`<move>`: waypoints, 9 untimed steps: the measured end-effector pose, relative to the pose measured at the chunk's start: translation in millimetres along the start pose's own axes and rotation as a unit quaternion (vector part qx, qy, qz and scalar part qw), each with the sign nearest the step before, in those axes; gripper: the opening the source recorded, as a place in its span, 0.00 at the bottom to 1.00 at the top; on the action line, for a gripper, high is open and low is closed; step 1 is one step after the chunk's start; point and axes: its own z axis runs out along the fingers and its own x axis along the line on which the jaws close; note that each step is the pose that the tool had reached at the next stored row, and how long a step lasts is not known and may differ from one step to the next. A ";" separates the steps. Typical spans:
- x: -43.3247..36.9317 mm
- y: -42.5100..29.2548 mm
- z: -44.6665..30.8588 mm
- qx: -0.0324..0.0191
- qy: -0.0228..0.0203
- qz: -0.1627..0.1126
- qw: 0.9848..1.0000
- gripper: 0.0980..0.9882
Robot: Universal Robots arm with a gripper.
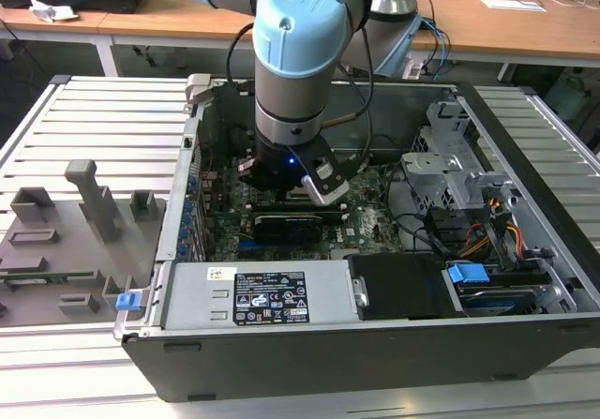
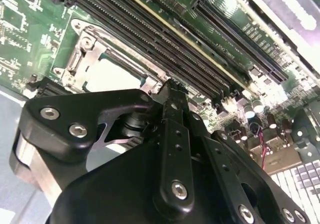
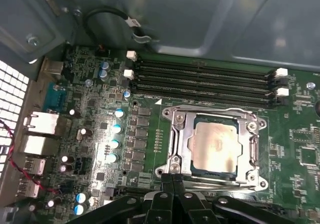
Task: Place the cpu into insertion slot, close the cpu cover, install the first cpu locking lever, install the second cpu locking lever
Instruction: 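Install the second cpu locking lever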
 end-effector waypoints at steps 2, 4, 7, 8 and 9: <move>0.2 -0.8 2.8 -0.002 0.000 0.000 1.000 0.01; 0.5 -2.4 3.3 -0.011 -0.001 0.000 1.000 0.01; 1.8 -7.2 2.9 -0.018 -0.002 -0.001 1.000 0.01; 2.3 -8.2 2.7 -0.019 -0.002 -0.001 1.000 0.01; 2.9 -9.2 2.5 -0.019 -0.002 -0.001 1.000 0.01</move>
